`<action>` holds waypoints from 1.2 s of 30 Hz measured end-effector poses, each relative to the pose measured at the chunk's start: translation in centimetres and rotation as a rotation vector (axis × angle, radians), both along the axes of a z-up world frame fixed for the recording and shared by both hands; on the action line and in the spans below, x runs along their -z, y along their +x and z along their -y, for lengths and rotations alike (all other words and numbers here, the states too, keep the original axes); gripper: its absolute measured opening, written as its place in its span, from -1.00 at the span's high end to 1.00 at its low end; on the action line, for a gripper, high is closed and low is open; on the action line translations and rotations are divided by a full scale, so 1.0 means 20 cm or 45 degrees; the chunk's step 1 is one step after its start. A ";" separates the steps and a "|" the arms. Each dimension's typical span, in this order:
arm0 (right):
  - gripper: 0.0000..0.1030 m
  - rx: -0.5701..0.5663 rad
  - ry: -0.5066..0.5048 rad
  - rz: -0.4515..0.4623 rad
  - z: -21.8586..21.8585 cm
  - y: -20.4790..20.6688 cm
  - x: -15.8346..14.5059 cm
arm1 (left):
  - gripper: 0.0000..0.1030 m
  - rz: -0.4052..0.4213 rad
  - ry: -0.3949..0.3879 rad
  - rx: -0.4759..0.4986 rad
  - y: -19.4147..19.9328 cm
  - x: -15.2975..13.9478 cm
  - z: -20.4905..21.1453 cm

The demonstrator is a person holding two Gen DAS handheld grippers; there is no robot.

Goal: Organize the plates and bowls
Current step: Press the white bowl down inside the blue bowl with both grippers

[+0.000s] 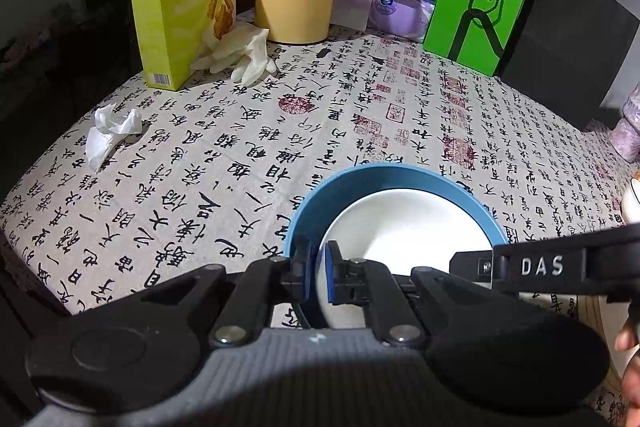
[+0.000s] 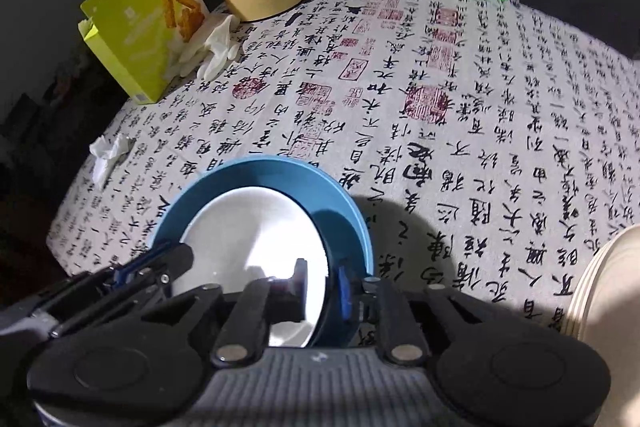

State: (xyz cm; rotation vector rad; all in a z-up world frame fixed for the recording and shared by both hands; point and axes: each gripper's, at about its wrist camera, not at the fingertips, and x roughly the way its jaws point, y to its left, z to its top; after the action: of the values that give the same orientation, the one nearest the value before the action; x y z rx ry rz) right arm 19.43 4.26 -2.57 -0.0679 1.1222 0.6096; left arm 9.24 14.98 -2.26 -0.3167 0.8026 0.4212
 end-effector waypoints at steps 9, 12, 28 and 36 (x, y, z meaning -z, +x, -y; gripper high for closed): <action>0.52 -0.035 -0.011 -0.018 0.00 0.00 -0.03 | 0.85 0.003 -0.003 0.002 0.00 0.00 0.01; 0.51 -0.057 -0.019 -0.016 0.00 -0.01 -0.03 | 0.85 0.003 -0.003 0.001 0.00 0.00 0.01; 0.87 -0.072 -0.049 0.088 -0.01 -0.04 0.00 | 0.85 0.008 0.002 -0.017 0.01 0.00 0.00; 0.64 -0.094 -0.049 0.062 -0.02 -0.04 -0.01 | 0.85 0.014 -0.037 -0.030 0.00 0.00 -0.01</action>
State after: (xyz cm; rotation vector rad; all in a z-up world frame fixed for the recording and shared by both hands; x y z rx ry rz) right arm 18.70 4.59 -2.35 -0.1568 1.0875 0.6488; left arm 9.28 15.27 -2.22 -0.3556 0.7955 0.4295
